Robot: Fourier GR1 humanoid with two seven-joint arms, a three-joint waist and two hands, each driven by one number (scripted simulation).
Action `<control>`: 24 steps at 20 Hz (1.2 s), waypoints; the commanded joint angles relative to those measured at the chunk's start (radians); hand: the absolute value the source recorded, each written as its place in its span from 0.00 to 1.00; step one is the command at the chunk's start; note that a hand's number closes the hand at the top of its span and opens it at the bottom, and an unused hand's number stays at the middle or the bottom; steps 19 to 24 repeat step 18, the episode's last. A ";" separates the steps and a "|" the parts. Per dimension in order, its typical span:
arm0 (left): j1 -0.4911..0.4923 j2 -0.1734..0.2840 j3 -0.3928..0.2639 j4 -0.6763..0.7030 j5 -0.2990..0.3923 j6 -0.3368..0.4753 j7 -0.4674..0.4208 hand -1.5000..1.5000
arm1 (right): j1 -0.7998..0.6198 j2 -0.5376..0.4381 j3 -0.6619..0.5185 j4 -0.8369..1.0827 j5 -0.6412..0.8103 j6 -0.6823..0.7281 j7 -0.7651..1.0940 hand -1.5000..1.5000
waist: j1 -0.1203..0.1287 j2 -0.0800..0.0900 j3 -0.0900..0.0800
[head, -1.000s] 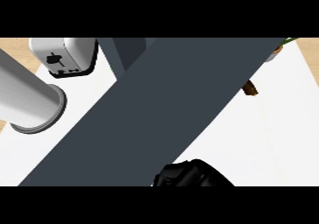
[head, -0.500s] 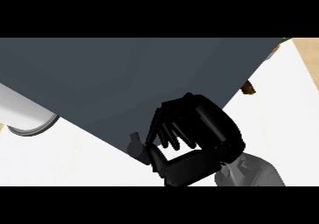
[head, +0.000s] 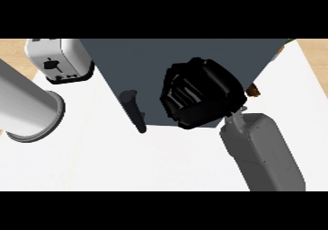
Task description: Pick up the bottled water, place it into the cabinet and close the cabinet
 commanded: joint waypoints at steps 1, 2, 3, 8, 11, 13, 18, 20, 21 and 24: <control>0.014 -0.030 0.031 -0.005 0.004 -0.035 0.024 0.00 | -0.135 -0.029 -0.097 0.180 -0.012 0.055 -0.033 1.00 | -0.001 0.014 0.000; 0.020 -0.008 0.069 0.027 0.040 -0.071 0.013 0.00 | -0.179 -0.057 -0.148 0.204 -0.048 0.058 -0.004 1.00 | 0.008 0.015 0.000; 0.001 -0.040 0.028 0.039 -0.014 -0.079 0.021 0.00 | -0.157 -0.024 -0.118 0.223 -0.040 0.072 -0.029 1.00 | 0.001 0.014 0.000; -0.015 -0.025 0.075 0.049 0.056 -0.076 0.063 0.00 | -0.199 0.016 -0.071 0.280 0.016 0.066 -0.031 1.00 | 0.002 0.015 -0.001; -0.012 -0.061 0.034 -0.032 0.020 -0.043 0.088 0.00 | -0.228 0.018 -0.106 0.300 -0.029 0.086 -0.018 1.00 | 0.006 0.017 0.000; -0.013 -0.023 0.066 -0.002 0.073 -0.067 0.104 0.00 | -0.271 0.025 -0.106 0.321 -0.075 0.103 0.008 1.00 | 0.017 0.020 0.000; -0.035 -0.026 0.071 -0.035 0.090 -0.043 0.129 0.00 | -0.262 0.037 -0.077 0.346 -0.065 0.103 -0.029 1.00 | 0.015 0.022 0.000; -0.035 -0.026 0.071 -0.035 0.090 -0.043 0.129 0.00 | -0.262 0.037 -0.077 0.346 -0.065 0.103 -0.029 1.00 | 0.015 0.022 0.000; -0.035 -0.026 0.071 -0.035 0.090 -0.043 0.129 0.00 | -0.262 0.037 -0.077 0.346 -0.065 0.103 -0.029 1.00 | 0.015 0.022 0.000; -0.035 -0.026 0.071 -0.035 0.090 -0.043 0.129 0.00 | -0.262 0.037 -0.077 0.346 -0.065 0.103 -0.029 1.00 | 0.015 0.022 0.000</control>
